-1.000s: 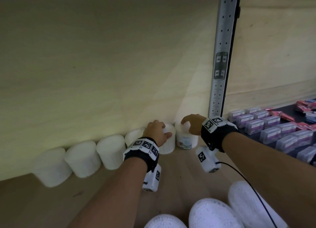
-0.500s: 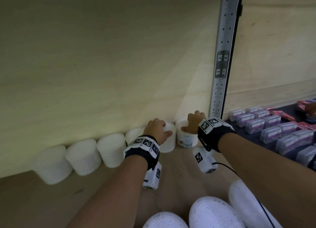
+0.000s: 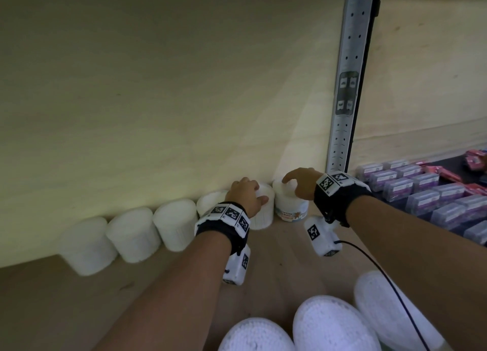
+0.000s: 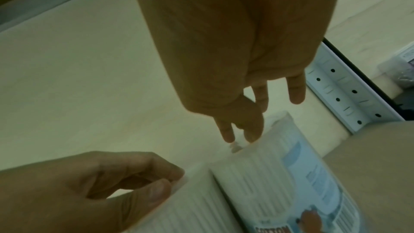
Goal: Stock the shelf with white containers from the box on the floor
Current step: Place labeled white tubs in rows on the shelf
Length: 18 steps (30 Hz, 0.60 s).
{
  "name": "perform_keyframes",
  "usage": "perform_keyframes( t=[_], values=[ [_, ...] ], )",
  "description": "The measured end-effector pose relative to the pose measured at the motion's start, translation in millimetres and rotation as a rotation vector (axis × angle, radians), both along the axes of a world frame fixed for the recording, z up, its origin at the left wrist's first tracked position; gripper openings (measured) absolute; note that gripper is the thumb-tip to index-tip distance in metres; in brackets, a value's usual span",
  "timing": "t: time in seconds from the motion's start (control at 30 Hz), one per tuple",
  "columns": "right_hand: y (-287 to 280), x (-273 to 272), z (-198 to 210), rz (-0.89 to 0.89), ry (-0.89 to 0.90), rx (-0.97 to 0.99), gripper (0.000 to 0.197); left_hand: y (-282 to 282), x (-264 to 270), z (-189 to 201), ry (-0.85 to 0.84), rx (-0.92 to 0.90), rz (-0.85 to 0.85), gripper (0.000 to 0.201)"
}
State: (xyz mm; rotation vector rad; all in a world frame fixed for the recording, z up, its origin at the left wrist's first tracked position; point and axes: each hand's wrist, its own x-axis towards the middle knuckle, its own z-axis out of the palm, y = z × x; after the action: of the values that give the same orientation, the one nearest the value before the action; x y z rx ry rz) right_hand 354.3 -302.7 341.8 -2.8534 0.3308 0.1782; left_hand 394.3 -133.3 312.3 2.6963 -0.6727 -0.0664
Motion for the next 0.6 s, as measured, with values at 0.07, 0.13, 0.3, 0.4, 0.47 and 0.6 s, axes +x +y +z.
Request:
perform_keyframes(
  t=[0.07, 0.13, 0.3, 0.4, 0.47, 0.6],
  values=[
    [1, 2, 1, -0.019, -0.018, 0.02, 0.05, 1, -1, 0, 0.005, 0.004, 0.002, 0.048],
    [2, 3, 5, -0.04, -0.056, -0.031, 0.046, 1, 0, 0, 0.007, 0.002, 0.003, 0.049],
    [4, 6, 2, -0.115, -0.043, -0.114, 0.062, 1, 0, 1, 0.013, -0.01, 0.002, 0.05],
    [6, 15, -9, -0.12, 0.022, -0.151, 0.071, 1, 0, 1, 0.003, 0.006, 0.0, 0.05],
    [6, 20, -12, -0.11, 0.025, -0.177, 0.071, 1, 0, 1, 0.001, 0.006, 0.002, 0.05],
    [5, 23, -13, -0.084, 0.022, -0.211, 0.069, 0, -1, 2, 0.006, 0.013, -0.003, 0.049]
  ],
)
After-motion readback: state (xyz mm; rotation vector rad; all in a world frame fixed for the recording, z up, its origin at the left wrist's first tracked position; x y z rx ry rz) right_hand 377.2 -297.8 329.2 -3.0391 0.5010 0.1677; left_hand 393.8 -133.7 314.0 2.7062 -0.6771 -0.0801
